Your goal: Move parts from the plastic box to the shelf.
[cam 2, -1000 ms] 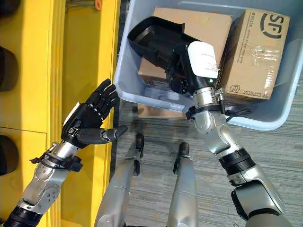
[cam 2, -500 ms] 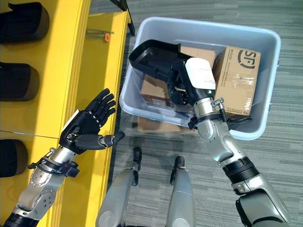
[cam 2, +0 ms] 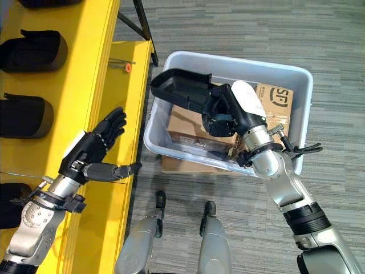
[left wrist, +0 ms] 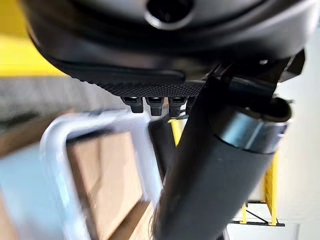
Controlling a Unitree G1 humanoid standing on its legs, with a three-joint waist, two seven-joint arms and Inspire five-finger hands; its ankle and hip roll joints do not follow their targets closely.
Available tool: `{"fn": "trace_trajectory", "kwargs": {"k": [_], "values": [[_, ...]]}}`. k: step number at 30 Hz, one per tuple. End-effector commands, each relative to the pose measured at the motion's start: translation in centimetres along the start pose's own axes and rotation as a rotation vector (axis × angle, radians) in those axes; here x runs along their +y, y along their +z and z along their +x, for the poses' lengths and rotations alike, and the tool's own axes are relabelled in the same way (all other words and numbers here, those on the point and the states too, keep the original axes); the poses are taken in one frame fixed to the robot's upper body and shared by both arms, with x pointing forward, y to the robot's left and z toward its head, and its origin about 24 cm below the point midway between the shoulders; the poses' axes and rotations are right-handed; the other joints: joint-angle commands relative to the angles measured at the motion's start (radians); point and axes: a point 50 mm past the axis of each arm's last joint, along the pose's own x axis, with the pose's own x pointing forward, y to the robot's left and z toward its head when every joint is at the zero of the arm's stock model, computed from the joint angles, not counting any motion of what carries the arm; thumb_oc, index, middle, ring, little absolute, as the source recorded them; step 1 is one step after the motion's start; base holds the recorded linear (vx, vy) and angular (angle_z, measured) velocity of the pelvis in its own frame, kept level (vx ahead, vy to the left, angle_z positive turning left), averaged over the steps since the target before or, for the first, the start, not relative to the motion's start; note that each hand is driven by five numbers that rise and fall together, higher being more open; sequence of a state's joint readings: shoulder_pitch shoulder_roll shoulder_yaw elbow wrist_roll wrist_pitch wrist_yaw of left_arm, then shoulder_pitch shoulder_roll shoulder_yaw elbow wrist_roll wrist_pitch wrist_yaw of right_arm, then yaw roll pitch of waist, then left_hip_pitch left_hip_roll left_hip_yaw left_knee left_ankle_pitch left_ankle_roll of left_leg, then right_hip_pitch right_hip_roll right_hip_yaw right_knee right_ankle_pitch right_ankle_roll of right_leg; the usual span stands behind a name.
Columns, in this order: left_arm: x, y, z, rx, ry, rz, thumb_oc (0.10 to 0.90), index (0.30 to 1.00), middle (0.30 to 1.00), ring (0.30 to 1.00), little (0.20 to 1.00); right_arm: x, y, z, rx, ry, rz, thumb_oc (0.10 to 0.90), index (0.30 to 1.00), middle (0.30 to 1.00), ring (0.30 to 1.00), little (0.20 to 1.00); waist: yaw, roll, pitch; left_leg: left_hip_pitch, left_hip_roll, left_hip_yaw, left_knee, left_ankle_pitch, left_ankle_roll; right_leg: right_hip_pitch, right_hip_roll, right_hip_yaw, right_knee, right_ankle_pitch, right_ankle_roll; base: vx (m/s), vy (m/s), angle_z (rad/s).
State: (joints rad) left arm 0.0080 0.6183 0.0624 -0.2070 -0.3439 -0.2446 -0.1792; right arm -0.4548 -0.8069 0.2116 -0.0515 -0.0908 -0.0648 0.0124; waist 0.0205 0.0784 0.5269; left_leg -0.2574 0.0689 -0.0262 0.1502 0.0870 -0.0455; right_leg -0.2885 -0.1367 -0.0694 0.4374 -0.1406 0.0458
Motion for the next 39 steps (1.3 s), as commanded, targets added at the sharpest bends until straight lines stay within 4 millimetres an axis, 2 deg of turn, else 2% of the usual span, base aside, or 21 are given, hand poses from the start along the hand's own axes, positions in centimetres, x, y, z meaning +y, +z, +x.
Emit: {"fn": "trace_trajectory", "kwargs": {"k": [1,4,10,14,15,19,24,31,35,39], "values": [[1.6,4.0,1.1,-0.241,0.092,0.228,0.9,1.0,1.0,1.0,1.0,-3.4,6.1,0.7,-0.345,-0.046,0.055,0.4,0.3,0.3,0.3,0.3,-0.028,-0.033,-0.139,0.055,0.096,0.01,0.054,-0.125,-0.012,0.044,-0.008,0.042,-0.056,-0.03,-0.014,0.07,-0.041,0.0],[2.7,4.6,2.0,-0.271,0.142,0.342,0.9,1.0,1.0,1.0,1.0,-3.1,5.7,0.9,-0.331,0.03,0.117,0.4,0.3,0.3,0.3,0.3,-0.04,-0.044,-0.151,0.066,0.103,0.014,0.051,-0.124,-0.014,0.054,0.0,0.049,-0.06,-0.032,-0.016,0.05,-0.058,0.01],[5.1,6.4,4.3,-0.383,0.262,0.631,0.9,1.0,1.0,1.0,1.0,-1.8,4.5,1.9,-0.323,0.386,0.288,0.4,0.3,0.3,0.3,0.3,-0.058,-0.061,-0.162,0.086,0.119,0.023,0.046,-0.119,-0.02,0.065,0.012,0.063,-0.054,-0.037,-0.02,0.02,-0.058,-0.06],[6.4,7.1,6.4,-0.395,0.306,0.709,0.9,1.0,1.0,1.0,1.0,-1.6,4.8,2.4,-0.366,0.475,0.343,0.4,0.3,0.3,0.3,0.3,-0.073,-0.07,-0.165,0.093,0.129,0.025,0.047,-0.116,-0.023,0.071,0.02,0.068,-0.05,-0.037,-0.021,0.0,-0.071,-0.05],[6.4,7.4,7.6,-0.399,0.245,0.791,0.9,1.0,1.0,1.0,1.0,-1.9,5.8,2.7,-0.419,0.514,0.343,0.4,0.3,0.3,0.3,0.3,-0.085,-0.075,-0.162,0.091,0.134,0.028,0.048,-0.116,-0.025,0.065,0.028,0.078,-0.048,-0.035,-0.022,-0.03,-0.072,-0.04],[6.1,7.2,8.5,-0.38,0.174,0.81,0.9,1.0,1.0,1.0,1.0,-2.2,6.7,2.8,-0.457,0.551,0.323,0.4,0.3,0.3,0.3,0.3,-0.094,-0.075,-0.157,0.096,0.14,0.031,0.043,-0.115,-0.027,0.064,0.034,0.085,-0.051,-0.033,-0.022,-0.02,-0.028,-0.04],[4.9,6.6,8.8,-0.373,0.025,0.842,0.9,1.0,1.0,1.0,1.0,-2.8,7.3,2.8,-0.464,0.528,0.275,0.4,0.3,0.3,0.3,0.3,-0.109,-0.073,-0.154,0.102,0.145,0.041,0.042,-0.118,-0.028,0.068,0.041,0.097,-0.056,-0.03,-0.022,-0.02,-0.016,-0.07],[3.6,4.9,8.1,-0.315,-0.09,0.752,0.9,1.0,1.0,1.0,1.0,-4.2,6.3,3.1,-0.406,0.428,0.236,0.4,0.3,0.3,0.3,0.3,-0.123,-0.067,-0.163,0.123,0.142,0.055,0.038,-0.125,-0.029,0.085,0.042,0.106,-0.058,-0.036,-0.022,0.0,-0.003,-0.09],[2.9,3.8,6.6,-0.293,-0.105,0.681,0.9,1.0,1.0,1.0,1.0,-4.6,4.2,2.6,-0.3,0.389,0.263,0.4,0.3,0.3,0.3,0.3,-0.116,-0.066,-0.179,0.141,0.145,0.054,0.046,-0.133,-0.031,0.108,0.045,0.104,-0.05,-0.052,-0.031,0.05,-0.054,-0.01],[3.7,3.4,5.5,-0.268,-0.07,0.696,0.9,1.0,1.0,1.0,1.0,-5.4,1.9,1.9,-0.202,0.359,0.292,0.4,0.3,0.3,0.3,0.3,-0.112,-0.069,-0.194,0.155,0.162,0.056,0.036,-0.125,-0.04,0.118,0.048,0.097,-0.04,-0.066,-0.035,0.05,-0.055,-0.03]]}}
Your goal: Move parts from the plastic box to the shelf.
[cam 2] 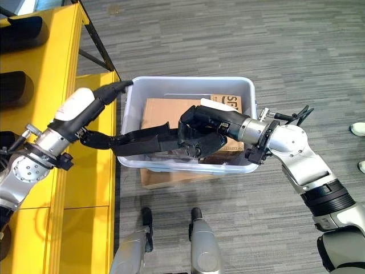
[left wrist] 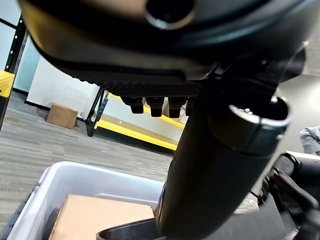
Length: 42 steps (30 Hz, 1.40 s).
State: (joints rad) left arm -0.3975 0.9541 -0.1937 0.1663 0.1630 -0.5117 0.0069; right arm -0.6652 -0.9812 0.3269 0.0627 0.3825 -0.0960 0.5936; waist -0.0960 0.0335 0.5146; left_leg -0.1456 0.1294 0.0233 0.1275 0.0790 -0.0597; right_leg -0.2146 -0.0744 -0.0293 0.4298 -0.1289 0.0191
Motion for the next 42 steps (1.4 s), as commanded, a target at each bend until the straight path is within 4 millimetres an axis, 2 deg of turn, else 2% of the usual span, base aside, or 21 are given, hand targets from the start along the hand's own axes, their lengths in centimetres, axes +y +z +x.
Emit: {"fn": "trace_trajectory", "kwargs": {"k": [1,3,5,8,17,21,24,27,28,29,30,31,35,37,38,40,42], "values": [[2.2,0.7,-1.1,-0.057,0.193,-0.059,0.9,1.0,1.0,1.0,1.0,-3.2,0.2,-2.3,-0.07,-0.202,0.041,0.4,0.3,0.3,0.3,0.3,0.006,-0.024,-0.189,0.052,0.108,0.005,0.052,-0.114,-0.029,0.051,-0.013,0.055,-0.029,-0.085,-0.011,0.05,-0.051,-0.03],[2.5,0.4,-1.4,-0.04,0.205,-0.043,0.9,1.0,1.0,1.0,1.0,-3.5,-0.6,-3.0,-0.035,-0.228,0.053,0.4,0.3,0.3,0.3,0.3,0.007,-0.025,-0.194,0.058,0.111,0.005,0.047,-0.111,-0.032,0.056,-0.014,0.052,-0.028,-0.087,-0.011,0.04,-0.036,-0.02],[4.0,0.0,-1.9,-0.008,0.269,-0.047,0.9,1.0,1.0,1.0,1.0,-4.1,-2.3,-4.8,0.05,-0.261,0.079,0.4,0.3,0.3,0.3,0.3,0.005,-0.025,-0.206,0.067,0.116,0.002,0.039,-0.105,-0.037,0.062,-0.014,0.05,-0.024,-0.094,-0.014,0.07,-0.019,0.06],[5.3,-0.3,-2.2,0.005,0.337,-0.047,0.9,1.0,1.0,1.0,1.0,-4.4,-3.4,-6.1,0.112,-0.273,0.094,0.4,0.3,0.3,0.3,0.3,-0.001,-0.024,-0.218,0.078,0.117,0.002,0.03,-0.103,-0.041,0.067,-0.016,0.05,-0.019,-0.101,-0.014,0.06,0.006,0.02],[5.9,-0.1,-1.5,-0.025,0.309,-0.045,0.9,1.0,1.0,1.0,1.0,-4.7,-3.7,-7.1,0.107,-0.271,0.121,0.4,0.3,0.3,0.3,0.3,-0.019,-0.021,-0.239,0.097,0.114,0.012,0.023,-0.111,-0.047,0.076,-0.015,0.058,-0.009,-0.113,-0.012,0.05,-0.004,-0.02],[5.0,0.2,-1.3,-0.045,0.247,-0.093,0.9,1.0,1.0,1.0,1.0,-4.0,-3.2,-6.5,0.034,-0.243,0.138,0.4,0.3,0.3,0.3,0.3,-0.023,-0.025,-0.252,0.109,0.115,0.023,0.016,-0.108,-0.046,0.088,-0.012,0.054,-0.028,-0.103,-0.012,0.04,-0.068,0.05],[3.4,0.7,-1.1,-0.074,0.186,-0.179,0.9,1.0,1.0,1.0,1.0,-2.8,-1.6,-5.0,-0.059,-0.203,0.112,0.4,0.3,0.3,0.3,0.3,-0.031,-0.031,-0.275,0.125,0.128,0.043,-0.014,-0.082,-0.053,0.11,-0.007,0.043,-0.074,-0.08,-0.014,0.02,-0.079,0.03],[2.0,1.3,-0.4,-0.126,0.134,-0.252,0.9,1.0,1.0,1.0,1.0,-2.4,0.1,-3.6,-0.145,-0.185,0.119,0.4,0.3,0.3,0.3,0.3,-0.048,-0.034,-0.296,0.134,0.156,0.104,-0.051,-0.038,-0.066,0.141,-0.002,0.012,-0.124,-0.06,-0.017,0.0,-0.056,0.09],[1.3,1.7,0.1,-0.163,0.106,-0.282,0.9,1.0,1.0,1.0,1.0,-2.2,0.5,-3.3,-0.163,-0.19,0.123,0.4,0.3,0.3,0.3,0.3,-0.062,-0.031,-0.304,0.132,0.17,0.152,-0.069,-0.01,-0.072,0.152,0.001,-0.009,-0.145,-0.054,-0.017,-0.1,-0.066,0.49],[0.4,2.5,1.4,-0.218,0.056,-0.338,0.9,1.0,1.0,1.0,1.0,-1.6,1.3,-2.9,-0.179,-0.188,0.107,0.4,0.3,0.3,0.3,0.3,-0.089,-0.029,-0.322,0.118,0.183,0.226,-0.088,0.025,-0.08,0.178,0.005,-0.049,-0.188,-0.041,-0.018,-0.11,-0.063,0.73],[0.0,2.7,1.7,-0.228,0.04,-0.345,0.9,1.0,1.0,1.0,1.0,-1.3,1.4,-2.9,-0.179,-0.19,0.094,0.4,0.3,0.3,0.3,0.3,-0.097,-0.029,-0.327,0.118,0.174,0.242,-0.093,0.014,-0.075,0.182,0.007,-0.056,-0.199,-0.037,-0.018,-0.09,-0.053,0.93],[-0.5,2.9,2.1,-0.229,0.021,-0.363,0.9,1.0,1.0,1.0,1.0,-1.1,1.6,-3.0,-0.194,-0.186,0.092,0.4,0.3,0.3,0.3,0.3,-0.103,-0.031,-0.331,0.125,0.144,0.257,-0.09,-0.008,-0.065,0.195,0.006,-0.063,-0.216,-0.031,-0.014,-0.03,-0.02,1.01],[-2.5,3.1,2.3,-0.225,-0.034,-0.42,0.9,1.0,1.0,1.0,1.0,-1.0,1.9,-2.6,-0.235,-0.18,0.112,0.4,0.3,0.3,0.3,0.3,-0.084,-0.04,-0.343,0.131,0.048,0.235,-0.055,-0.074,-0.029,0.222,0.017,-0.06,-0.285,0.016,-0.005,-0.02,-0.03,0.62],[-3.5,3.1,1.7,-0.218,-0.058,-0.452,0.9,1.0,1.0,1.0,1.0,-1.1,1.8,-2.4,-0.249,-0.183,0.119,0.4,0.3,0.3,0.3,0.3,-0.061,-0.051,-0.355,0.149,-0.03,0.218,-0.026,-0.143,0.013,0.235,0.026,-0.052,-0.326,0.044,0.001,-0.01,-0.018,0.17],[-3.6,3.1,1.6,-0.218,-0.06,-0.451,0.9,1.0,1.0,1.0,1.0,-1.1,1.9,-2.3,-0.25,-0.182,0.12,0.4,0.3,0.3,0.3,0.3,-0.059,-0.052,-0.358,0.147,-0.035,0.218,-0.026,-0.143,0.016,0.233,0.027,-0.051,-0.331,0.05,0.001,-0.01,-0.007,0.13],[-4.6,3.0,1.1,-0.202,-0.09,-0.468,0.9,1.0,1.0,1.0,1.0,-0.9,1.9,-2.1,-0.264,-0.182,0.128,0.4,0.3,0.3,0.3,0.3,-0.043,-0.061,-0.375,0.156,-0.103,0.213,0.0,-0.194,0.057,0.238,0.038,-0.045,-0.361,0.079,0.011,0.0,0.024,0.14],[-4.8,2.9,1.0,-0.185,-0.089,-0.474,0.9,1.0,1.0,1.0,1.0,-0.5,2.1,-2.0,-0.285,-0.171,0.134,0.4,0.3,0.3,0.3,0.3,-0.041,-0.061,-0.382,0.167,-0.138,0.218,0.0,-0.214,0.081,0.233,0.047,-0.038,-0.362,0.087,0.02,-0.01,0.06,0.17]]}}
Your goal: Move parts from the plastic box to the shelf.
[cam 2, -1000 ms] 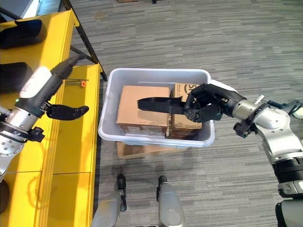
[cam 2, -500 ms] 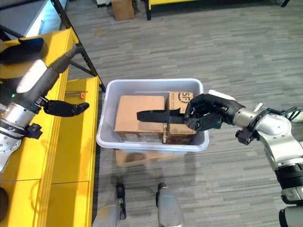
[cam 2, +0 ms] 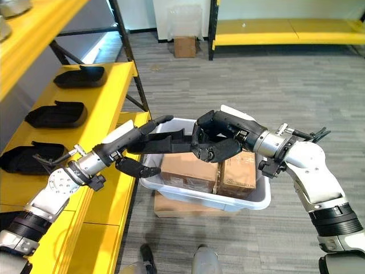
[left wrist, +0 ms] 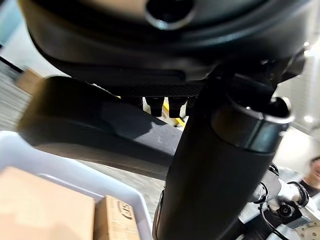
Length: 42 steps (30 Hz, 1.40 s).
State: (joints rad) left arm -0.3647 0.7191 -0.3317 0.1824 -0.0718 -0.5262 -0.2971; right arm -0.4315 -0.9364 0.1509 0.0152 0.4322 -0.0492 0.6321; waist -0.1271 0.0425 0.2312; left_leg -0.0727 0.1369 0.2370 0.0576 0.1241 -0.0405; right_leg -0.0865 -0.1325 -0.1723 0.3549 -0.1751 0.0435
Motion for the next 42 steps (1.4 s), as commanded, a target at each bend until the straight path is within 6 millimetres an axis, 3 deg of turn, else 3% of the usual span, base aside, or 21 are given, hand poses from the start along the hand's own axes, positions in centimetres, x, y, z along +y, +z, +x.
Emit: {"fn": "trace_trajectory", "kwargs": {"k": [1,2,11,17,21,22,24,26,30,32,34,39,41,42], "values": [[2.7,1.3,-0.4,-0.101,0.138,0.003,0.9,1.0,1.0,1.0,1.0,-1.6,5.3,0.7,-0.347,-0.095,-0.041,0.4,0.3,0.3,0.3,0.3,-0.005,-0.069,-0.099,0.093,-0.17,-0.013,0.076,-0.269,0.074,0.105,0.11,0.108,-0.284,0.137,0.002,-0.02,0.071,0.26],[2.7,1.2,-0.3,-0.092,0.137,0.003,0.9,1.0,1.0,1.0,1.0,-1.4,5.2,0.5,-0.358,-0.088,-0.03,0.4,0.3,0.3,0.3,0.3,0.003,-0.069,-0.107,0.086,-0.187,-0.028,0.06,-0.256,0.082,0.094,0.116,0.106,-0.281,0.145,0.008,-0.02,0.059,0.16],[2.6,0.0,-1.9,-0.027,0.194,-0.015,0.9,1.0,1.0,1.0,1.0,0.0,4.4,1.6,-0.368,-0.063,0.019,0.4,0.3,0.3,0.3,0.3,0.046,-0.087,-0.123,0.142,-0.173,-0.084,-0.114,-0.185,0.093,0.086,0.135,0.125,-0.302,0.167,0.03,0.0,0.075,0.09],[3.6,0.2,-3.2,-0.035,0.303,-0.009,0.9,1.0,1.0,1.0,1.0,0.3,3.7,1.0,-0.322,-0.01,0.025,0.4,0.3,0.3,0.3,0.3,0.059,-0.097,-0.13,0.153,-0.171,-0.094,-0.138,-0.174,0.091,0.107,0.145,0.118,-0.323,0.165,0.023,-0.02,0.021,-0.01],[4.2,0.8,-3.6,-0.067,0.352,-0.013,0.9,1.0,1.0,1.0,1.0,0.9,3.0,0.5,-0.297,0.007,0.048,0.4,0.3,0.3,0.3,0.3,0.065,-0.101,-0.126,0.154,-0.167,-0.111,-0.142,-0.167,0.093,0.103,0.158,0.11,-0.272,0.139,0.018,-0.04,-0.003,-0.05],[4.2,1.1,-3.4,-0.084,0.351,-0.007,0.9,1.0,1.0,1.0,1.0,1.2,2.8,0.3,-0.285,0.015,0.049,0.4,0.3,0.3,0.3,0.3,0.06,-0.1,-0.121,0.155,-0.166,-0.125,-0.141,-0.166,0.099,0.084,0.158,0.124,-0.212,0.136,0.023,-0.08,-0.105,0.0],[4.4,1.4,-3.4,-0.101,0.355,-0.009,0.9,1.0,1.0,1.0,1.0,1.5,2.5,-0.1,-0.275,0.016,0.051,0.4,0.3,0.3,0.3,0.3,0.055,-0.102,-0.112,0.158,-0.16,-0.138,-0.139,-0.167,0.104,0.052,0.133,0.139,-0.137,0.162,0.046,-0.07,-0.16,0.09],[4.9,1.7,-3.2,-0.105,0.363,-0.018,0.9,1.0,1.0,1.0,1.0,2.0,2.2,-0.5,-0.285,0.027,0.064,0.4,0.3,0.3,0.3,0.3,0.063,-0.109,-0.106,0.155,-0.142,-0.137,-0.132,-0.167,0.1,0.047,0.065,0.126,-0.151,0.202,0.084,-0.05,-0.303,0.08],[5.2,2.2,-1.9,-0.127,0.369,-0.031,0.9,1.0,1.0,1.0,1.0,2.2,1.6,-0.5,-0.283,0.027,0.08,0.4,0.3,0.3,0.3,0.3,0.059,-0.125,-0.1,0.145,-0.098,-0.154,-0.094,-0.2,0.084,0.046,-0.025,0.213,-0.214,0.311,0.13,-0.03,-0.455,0.09],[5.0,2.5,-1.5,-0.13,0.375,-0.033,0.9,1.0,1.0,1.0,1.0,1.9,1.7,-0.2,-0.29,0.043,0.096,0.4,0.3,0.3,0.3,0.3,0.068,-0.132,-0.104,0.143,-0.066,-0.157,-0.081,-0.208,0.063,0.062,-0.028,0.219,-0.253,0.282,0.13,-0.02,-0.438,0.37],[4.8,2.7,-2.0,-0.128,0.388,-0.041,0.9,1.0,1.0,1.0,1.0,1.7,2.3,-0.3,-0.289,0.067,0.104,0.4,0.3,0.3,0.3,0.3,0.087,-0.141,-0.114,0.142,-0.045,-0.168,-0.076,-0.21,0.038,0.106,-0.027,0.178,-0.339,0.249,0.136,-0.02,-0.489,0.28],[4.9,2.2,-3.7,-0.092,0.439,-0.054,0.9,1.0,1.0,1.0,1.0,1.1,3.6,0.5,-0.301,0.141,0.107,0.4,0.3,0.3,0.3,0.3,0.112,-0.143,-0.121,0.165,0.003,-0.17,-0.094,-0.179,-0.008,0.153,0.001,0.119,-0.383,0.206,0.091,-0.01,-0.314,0.23],[4.4,2.0,-4.5,-0.074,0.44,-0.051,0.9,1.0,1.0,1.0,1.0,0.8,4.2,1.0,-0.3,0.176,0.099,0.4,0.3,0.3,0.3,0.3,0.13,-0.141,-0.124,0.165,0.048,-0.175,-0.116,-0.136,-0.037,0.169,0.019,0.091,-0.389,0.185,0.063,-0.01,-0.271,0.0],[4.1,1.7,-5.2,-0.062,0.447,-0.057,0.9,1.0,1.0,1.0,1.0,0.4,4.7,1.3,-0.297,0.189,0.091,0.4,0.3,0.3,0.3,0.3,0.14,-0.138,-0.123,0.158,0.093,-0.167,-0.132,-0.098,-0.062,0.177,0.034,0.065,-0.39,0.168,0.044,-0.04,-0.302,0.0]]}}
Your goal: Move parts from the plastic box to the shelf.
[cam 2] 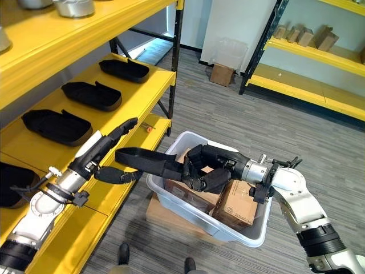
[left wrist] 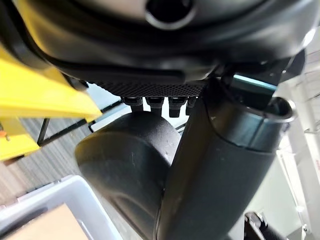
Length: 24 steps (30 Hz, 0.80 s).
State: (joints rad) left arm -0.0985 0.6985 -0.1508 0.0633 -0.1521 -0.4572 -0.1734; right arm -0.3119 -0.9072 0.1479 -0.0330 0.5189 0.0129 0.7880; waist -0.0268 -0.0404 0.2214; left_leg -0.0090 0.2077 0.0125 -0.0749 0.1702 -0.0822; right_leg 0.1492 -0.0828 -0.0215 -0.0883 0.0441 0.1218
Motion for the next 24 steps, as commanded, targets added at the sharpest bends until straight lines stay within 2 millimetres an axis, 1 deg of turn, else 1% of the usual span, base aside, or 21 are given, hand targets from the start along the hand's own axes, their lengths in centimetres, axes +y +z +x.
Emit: {"fn": "trace_trajectory", "kwargs": {"k": [1,2,3,4,5,6,7,8,9,10,13,14,18,22,24], "values": [[3.8,3.4,0.5,-0.218,0.169,0.045,0.9,1.0,1.0,1.0,1.0,-2.3,7.2,1.4,-0.292,0.021,-0.122,0.4,0.3,0.3,0.3,0.3,0.041,-0.054,-0.112,0.082,0.041,0.071,0.002,-0.127,-0.03,-0.054,-0.01,-0.103,0.052,-0.056,-0.044,-0.05,-0.223,0.04],[3.8,3.4,0.5,-0.217,0.167,0.044,0.9,1.0,1.0,1.0,1.0,-2.4,7.2,1.3,-0.291,0.02,-0.121,0.4,0.3,0.3,0.3,0.3,0.04,-0.053,-0.112,0.078,0.045,0.073,0.004,-0.123,-0.032,-0.054,-0.008,-0.108,0.051,-0.057,-0.046,-0.04,-0.105,0.14],[3.7,3.3,0.6,-0.218,0.161,0.04,0.9,1.0,1.0,1.0,1.0,-2.5,7.2,1.3,-0.284,0.014,-0.12,0.4,0.3,0.3,0.3,0.3,0.036,-0.052,-0.112,0.072,0.046,0.095,0.013,-0.123,-0.032,-0.052,-0.007,-0.121,0.048,-0.059,-0.049,-0.08,-0.083,0.2],[3.5,3.1,0.7,-0.219,0.155,0.022,0.9,1.0,1.0,1.0,1.0,-2.6,7.2,1.1,-0.268,-0.006,-0.124,0.4,0.3,0.3,0.3,0.3,0.024,-0.05,-0.111,0.058,0.034,0.146,0.044,-0.135,-0.029,-0.048,-0.006,-0.149,0.042,-0.061,-0.054,-0.14,-0.095,0.39],[3.3,3.0,1.1,-0.224,0.148,0.011,0.9,1.0,1.0,1.0,1.0,-2.6,7.0,0.8,-0.245,-0.024,-0.135,0.4,0.3,0.3,0.3,0.3,0.011,-0.05,-0.111,0.036,-0.001,0.18,0.1,-0.17,-0.017,-0.051,-0.01,-0.168,0.04,-0.059,-0.057,-0.14,-0.085,0.57],[3.2,3.0,1.2,-0.227,0.145,0.01,0.9,1.0,1.0,1.0,1.0,-2.7,6.7,0.6,-0.236,-0.032,-0.141,0.4,0.3,0.3,0.3,0.3,0.006,-0.051,-0.11,0.029,-0.02,0.193,0.126,-0.19,-0.009,-0.053,-0.012,-0.172,0.041,-0.058,-0.059,-0.12,-0.05,0.73],[3.0,3.1,1.4,-0.231,0.143,0.008,0.9,1.0,1.0,1.0,1.0,-2.8,6.3,0.3,-0.222,-0.048,-0.153,0.4,0.3,0.3,0.3,0.3,-0.001,-0.053,-0.108,0.017,-0.05,0.211,0.168,-0.228,0.007,-0.056,-0.017,-0.177,0.045,-0.057,-0.059,-0.09,-0.022,0.8],[2.8,3.2,1.7,-0.237,0.143,-0.004,0.9,1.0,1.0,1.0,1.0,-2.9,5.6,-0.1,-0.217,-0.067,-0.158,0.4,0.3,0.3,0.3,0.3,-0.014,-0.05,-0.103,0.019,-0.09,0.245,0.194,-0.273,0.034,-0.062,-0.018,-0.18,0.053,-0.054,-0.056,-0.07,-0.008,1.02],[2.5,3.1,1.8,-0.236,0.135,-0.012,0.9,1.0,1.0,1.0,1.0,-2.9,4.8,-0.1,-0.218,-0.097,-0.147,0.4,0.3,0.3,0.3,0.3,-0.025,-0.043,-0.104,0.04,-0.088,0.259,0.156,-0.257,0.038,-0.068,-0.01,-0.188,0.067,-0.056,-0.059,0.01,0.012,0.74],[2.0,2.7,1.7,-0.22,0.134,-0.042,0.9,1.0,1.0,1.0,1.0,-2.8,4.6,0.0,-0.211,-0.118,-0.135,0.4,0.3,0.3,0.3,0.3,-0.033,-0.036,-0.116,0.082,-0.089,0.247,0.102,-0.236,0.034,-0.055,0.002,-0.184,0.057,-0.055,-0.061,0.05,0.014,0.61],[1.9,2.7,1.6,-0.218,0.13,-0.049,0.9,1.0,1.0,1.0,1.0,-2.9,4.4,-0.1,-0.192,-0.139,-0.138,0.4,0.3,0.3,0.3,0.3,-0.034,-0.033,-0.13,0.101,-0.088,0.245,0.065,-0.219,0.03,-0.05,0.004,-0.184,0.041,-0.048,-0.058,0.04,0.01,0.38],[1.9,2.6,1.5,-0.213,0.131,-0.053,0.9,1.0,1.0,1.0,1.0,-3.0,4.2,-0.3,-0.203,-0.15,-0.112,0.4,0.3,0.3,0.3,0.3,-0.035,-0.031,-0.136,0.112,-0.083,0.245,0.043,-0.21,0.025,-0.047,0.005,-0.186,0.033,-0.045,-0.055,0.0,0.0,0.0],[2.0,2.4,1.4,-0.209,0.117,-0.045,0.9,1.0,1.0,1.0,1.0,-3.4,3.7,-0.7,-0.216,-0.177,-0.088,0.4,0.3,0.3,0.3,0.3,-0.033,-0.027,-0.139,0.126,-0.07,0.25,0.015,-0.195,0.017,-0.042,0.005,-0.196,0.033,-0.051,-0.053,-0.01,0.0,0.14],[2.1,2.5,1.4,-0.204,0.112,-0.046,0.9,1.0,1.0,1.0,1.0,-4.1,3.8,-1.1,-0.229,-0.232,-0.088,0.4,0.3,0.3,0.3,0.3,-0.033,-0.025,-0.141,0.137,-0.064,0.252,0.001,-0.19,0.014,-0.035,0.006,-0.201,0.031,-0.054,-0.054,-0.01,-0.004,-0.02],[2.1,2.4,1.2,-0.202,0.109,-0.048,0.9,1.0,1.0,1.0,1.0,-4.6,4.0,-1.6,-0.242,-0.265,-0.077,0.4,0.3,0.3,0.3,0.3,-0.033,-0.024,-0.146,0.138,-0.061,0.251,0.0,-0.189,0.013,-0.035,0.008,-0.201,0.03,-0.054,-0.056,-0.01,-0.004,-0.02]]}}
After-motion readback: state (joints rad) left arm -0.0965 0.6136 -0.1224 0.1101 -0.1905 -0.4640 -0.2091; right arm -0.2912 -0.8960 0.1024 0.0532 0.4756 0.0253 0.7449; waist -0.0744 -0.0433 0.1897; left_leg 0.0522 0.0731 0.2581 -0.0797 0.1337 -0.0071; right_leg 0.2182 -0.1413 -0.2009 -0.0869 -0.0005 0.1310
